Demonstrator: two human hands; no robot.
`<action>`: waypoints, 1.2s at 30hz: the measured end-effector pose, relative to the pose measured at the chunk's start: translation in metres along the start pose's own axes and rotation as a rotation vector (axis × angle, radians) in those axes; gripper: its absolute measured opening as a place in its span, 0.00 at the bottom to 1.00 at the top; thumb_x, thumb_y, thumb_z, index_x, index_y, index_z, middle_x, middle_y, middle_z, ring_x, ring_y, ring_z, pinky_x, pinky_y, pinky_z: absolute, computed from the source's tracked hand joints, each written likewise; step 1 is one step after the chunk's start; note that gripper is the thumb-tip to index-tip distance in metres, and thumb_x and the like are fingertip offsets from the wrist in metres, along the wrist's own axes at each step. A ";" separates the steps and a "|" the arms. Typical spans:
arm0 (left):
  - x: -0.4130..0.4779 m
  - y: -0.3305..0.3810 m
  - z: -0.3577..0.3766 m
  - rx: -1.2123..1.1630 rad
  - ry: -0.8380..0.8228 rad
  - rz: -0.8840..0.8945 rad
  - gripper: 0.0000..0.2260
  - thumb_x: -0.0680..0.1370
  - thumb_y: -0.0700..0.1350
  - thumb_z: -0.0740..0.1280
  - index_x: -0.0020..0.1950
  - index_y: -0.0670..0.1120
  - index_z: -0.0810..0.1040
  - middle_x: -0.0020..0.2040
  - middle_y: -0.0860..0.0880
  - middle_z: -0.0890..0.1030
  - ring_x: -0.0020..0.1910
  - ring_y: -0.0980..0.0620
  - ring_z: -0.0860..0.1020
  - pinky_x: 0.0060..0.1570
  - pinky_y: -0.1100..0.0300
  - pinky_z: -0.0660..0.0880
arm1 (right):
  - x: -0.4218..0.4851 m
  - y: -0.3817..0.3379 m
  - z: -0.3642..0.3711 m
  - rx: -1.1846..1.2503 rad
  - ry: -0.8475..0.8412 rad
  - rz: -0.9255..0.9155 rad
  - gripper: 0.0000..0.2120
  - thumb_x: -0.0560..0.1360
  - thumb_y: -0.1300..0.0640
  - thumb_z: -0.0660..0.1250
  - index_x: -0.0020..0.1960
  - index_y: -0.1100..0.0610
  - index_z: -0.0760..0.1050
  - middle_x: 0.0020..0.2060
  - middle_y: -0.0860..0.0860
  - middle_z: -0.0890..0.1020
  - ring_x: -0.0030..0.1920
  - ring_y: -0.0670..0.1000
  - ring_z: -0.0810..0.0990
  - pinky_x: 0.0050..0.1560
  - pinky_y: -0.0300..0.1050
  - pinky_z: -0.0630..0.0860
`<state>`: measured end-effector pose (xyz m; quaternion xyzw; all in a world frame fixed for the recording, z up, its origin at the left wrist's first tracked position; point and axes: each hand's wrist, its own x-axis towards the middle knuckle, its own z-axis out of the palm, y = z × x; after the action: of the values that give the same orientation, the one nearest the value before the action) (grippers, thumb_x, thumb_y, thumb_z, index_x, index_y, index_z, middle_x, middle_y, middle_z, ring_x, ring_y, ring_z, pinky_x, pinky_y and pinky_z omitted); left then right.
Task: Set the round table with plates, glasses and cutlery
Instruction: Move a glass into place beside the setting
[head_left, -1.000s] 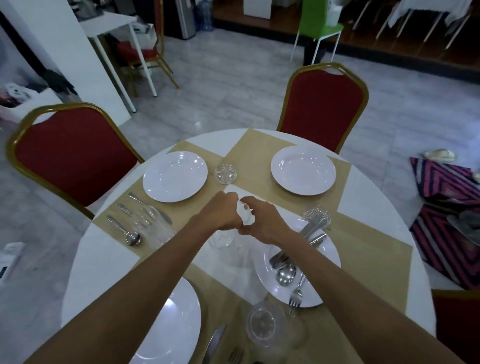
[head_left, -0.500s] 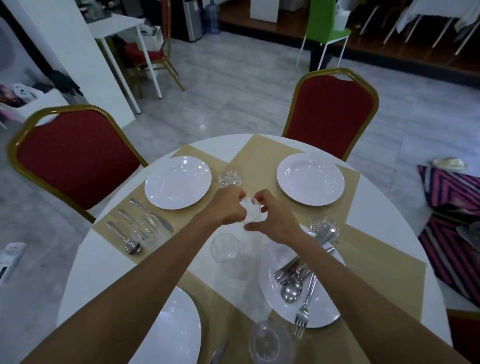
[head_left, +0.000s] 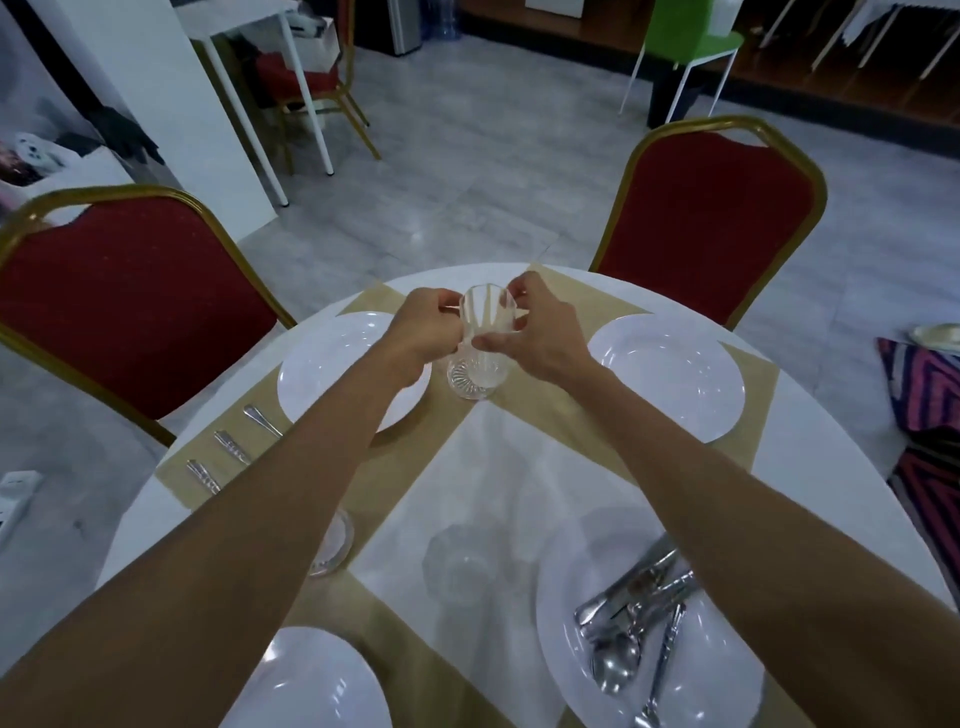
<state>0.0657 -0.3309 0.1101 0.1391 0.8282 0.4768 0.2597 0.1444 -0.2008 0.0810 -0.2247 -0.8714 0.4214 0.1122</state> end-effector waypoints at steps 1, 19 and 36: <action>0.005 0.000 -0.001 0.008 0.013 -0.005 0.18 0.77 0.30 0.61 0.63 0.43 0.78 0.55 0.46 0.81 0.54 0.41 0.81 0.57 0.47 0.79 | 0.007 0.001 0.005 -0.005 -0.004 0.001 0.31 0.63 0.47 0.82 0.58 0.54 0.70 0.54 0.51 0.81 0.49 0.55 0.82 0.53 0.55 0.79; 0.020 -0.024 -0.005 0.094 0.057 -0.074 0.22 0.75 0.37 0.60 0.69 0.47 0.74 0.64 0.46 0.78 0.60 0.42 0.78 0.59 0.46 0.78 | 0.027 0.014 0.036 -0.053 -0.025 0.023 0.31 0.63 0.45 0.81 0.57 0.55 0.69 0.50 0.52 0.81 0.47 0.56 0.81 0.51 0.56 0.79; -0.012 -0.014 -0.010 0.273 0.019 -0.063 0.28 0.78 0.36 0.57 0.79 0.48 0.60 0.76 0.46 0.65 0.72 0.46 0.67 0.55 0.61 0.66 | 0.003 0.016 0.022 -0.169 -0.061 0.112 0.43 0.67 0.43 0.79 0.73 0.58 0.64 0.66 0.54 0.76 0.62 0.57 0.77 0.60 0.55 0.76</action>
<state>0.0697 -0.3508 0.1059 0.1427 0.8918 0.3526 0.2451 0.1381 -0.2059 0.0554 -0.2688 -0.8930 0.3585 0.0423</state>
